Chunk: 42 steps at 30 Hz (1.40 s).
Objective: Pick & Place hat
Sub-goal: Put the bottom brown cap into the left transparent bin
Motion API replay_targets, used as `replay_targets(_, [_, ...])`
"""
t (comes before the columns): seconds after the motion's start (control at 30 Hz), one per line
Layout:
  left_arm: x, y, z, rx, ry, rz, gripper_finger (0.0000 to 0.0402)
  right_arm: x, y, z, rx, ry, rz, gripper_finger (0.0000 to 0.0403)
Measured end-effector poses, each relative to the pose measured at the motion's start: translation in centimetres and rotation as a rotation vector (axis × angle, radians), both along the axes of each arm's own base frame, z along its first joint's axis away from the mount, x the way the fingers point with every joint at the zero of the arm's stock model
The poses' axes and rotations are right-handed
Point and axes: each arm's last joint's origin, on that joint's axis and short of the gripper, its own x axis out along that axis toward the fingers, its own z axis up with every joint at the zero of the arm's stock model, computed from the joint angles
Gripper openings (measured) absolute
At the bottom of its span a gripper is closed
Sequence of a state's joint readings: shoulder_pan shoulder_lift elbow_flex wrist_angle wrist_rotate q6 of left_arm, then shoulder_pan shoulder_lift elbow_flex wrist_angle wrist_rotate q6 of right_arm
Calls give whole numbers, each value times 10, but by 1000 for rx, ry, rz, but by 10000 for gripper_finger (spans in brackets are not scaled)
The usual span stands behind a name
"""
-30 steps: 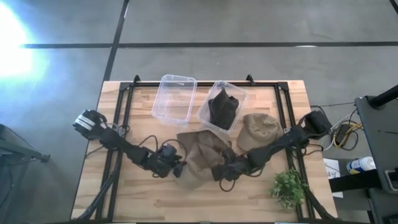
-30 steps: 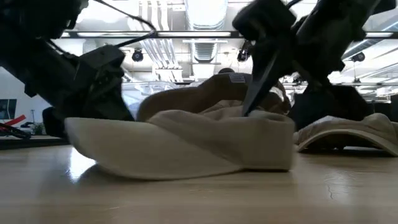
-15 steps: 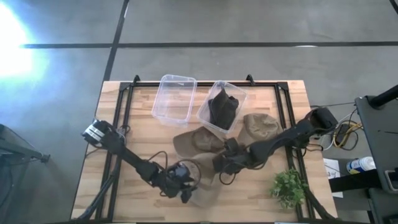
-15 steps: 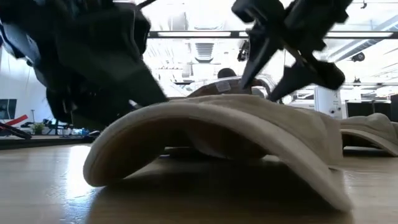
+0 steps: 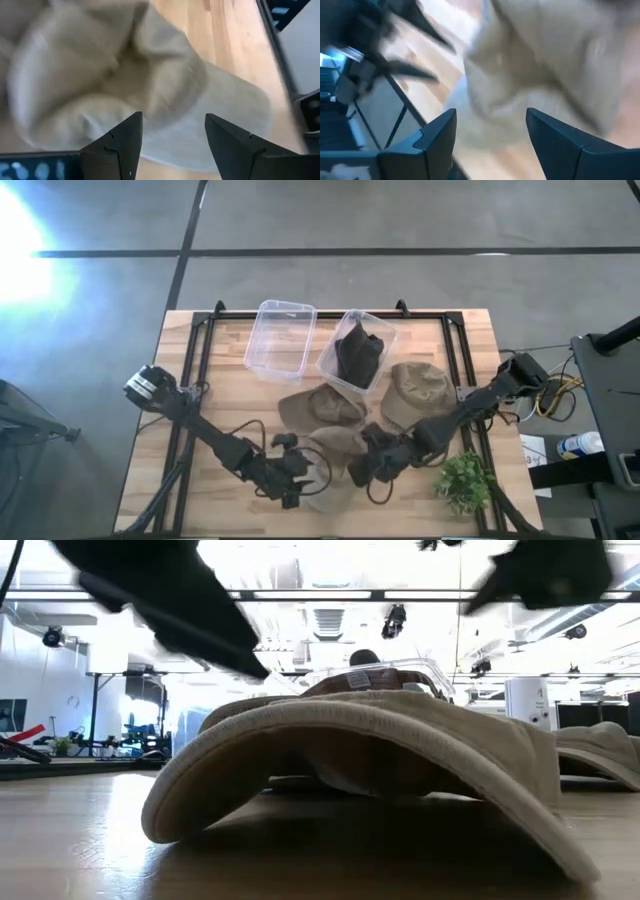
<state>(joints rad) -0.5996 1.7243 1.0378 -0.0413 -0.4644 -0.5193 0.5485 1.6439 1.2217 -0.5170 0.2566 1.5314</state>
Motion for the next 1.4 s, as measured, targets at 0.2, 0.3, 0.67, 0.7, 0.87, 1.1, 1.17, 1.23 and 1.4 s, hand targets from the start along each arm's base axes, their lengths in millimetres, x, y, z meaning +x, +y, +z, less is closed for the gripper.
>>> replay_targets(0.2, [18, 24, 11, 249, -30, -69, 209, 1, 34, -35, 130, 72, -70, 235])
replay_targets(0.3, [29, 46, 7, 262, -5, -70, 209, 7, 48, -48, 189, 51, -91, 235])
replay_targets(0.67, [33, 97, -19, 38, 114, 14, 209, 29, 51, -99, 93, 144, -205, 235])
replay_targets(0.7, [29, 94, -23, 1, 126, 21, 209, 30, 49, -100, 91, 146, -210, 235])
replay_targets(0.87, [9, 70, -41, -140, 176, 10, 209, 35, 40, -102, 49, 139, -222, 235])
replay_targets(1.1, [-21, 22, -48, -222, 189, 8, 209, 28, 12, -82, -108, 150, -318, 235])
replay_targets(1.17, [-27, 12, -47, -225, 156, 31, 209, 28, 0, -74, -139, 168, -317, 235])
replay_targets(1.23, [-29, 5, -44, -240, 127, 65, 209, 29, -9, -67, -160, 169, -301, 235])
replay_targets(1.4, [-30, 3, -42, -260, 80, 158, 209, 32, -10, -35, -33, 101, -195, 235])
